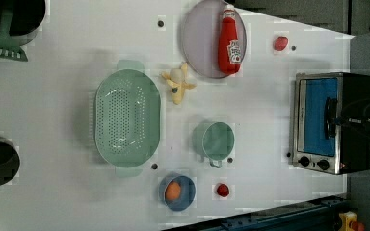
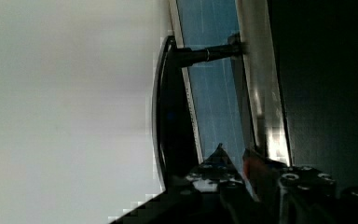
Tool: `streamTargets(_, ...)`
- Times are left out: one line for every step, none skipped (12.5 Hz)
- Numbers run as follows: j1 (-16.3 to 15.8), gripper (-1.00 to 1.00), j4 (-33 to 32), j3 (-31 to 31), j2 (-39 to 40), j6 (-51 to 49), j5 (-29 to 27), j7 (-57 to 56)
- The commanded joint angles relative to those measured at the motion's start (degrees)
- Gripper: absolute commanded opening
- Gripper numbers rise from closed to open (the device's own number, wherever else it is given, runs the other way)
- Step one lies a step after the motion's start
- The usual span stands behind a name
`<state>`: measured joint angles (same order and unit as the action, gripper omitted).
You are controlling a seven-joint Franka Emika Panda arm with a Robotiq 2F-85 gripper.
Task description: Flap open oven.
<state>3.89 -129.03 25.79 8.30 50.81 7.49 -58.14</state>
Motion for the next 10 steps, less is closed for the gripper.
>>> streamTargets(-1.95,-0.65,0.11,-0.55,0.17,0.02,1.8,-0.26)
streamTargets(-2.36,-0.65,0.07,-0.88,0.18,-0.12,4.16,1.3)
streamTargets(-2.81,-0.65,-0.03,-1.13,0.18,-0.33,7.35,4.09)
streamTargets(-3.3,-0.65,-0.23,-1.5,0.18,-0.32,11.18,7.49)
streamTargets(-3.94,-0.65,-0.59,-1.98,0.19,-0.54,15.48,11.08)
streamTargets(-4.55,-0.65,-0.86,-2.73,0.23,-1.16,19.67,14.91)
streamTargets(-5.09,-0.65,-1.1,-3.59,0.25,-1.86,22.97,18.91)
streamTargets(-5.46,-0.65,-1.34,-4.56,0.32,-2.88,25.27,22.54)
streamTargets(-5.67,-0.65,-1.47,-5.56,0.55,-3.62,26.8,25.42)
streamTargets(-5.79,-0.65,-1.53,-6.67,0.9,-4.09,27.7,27.29)
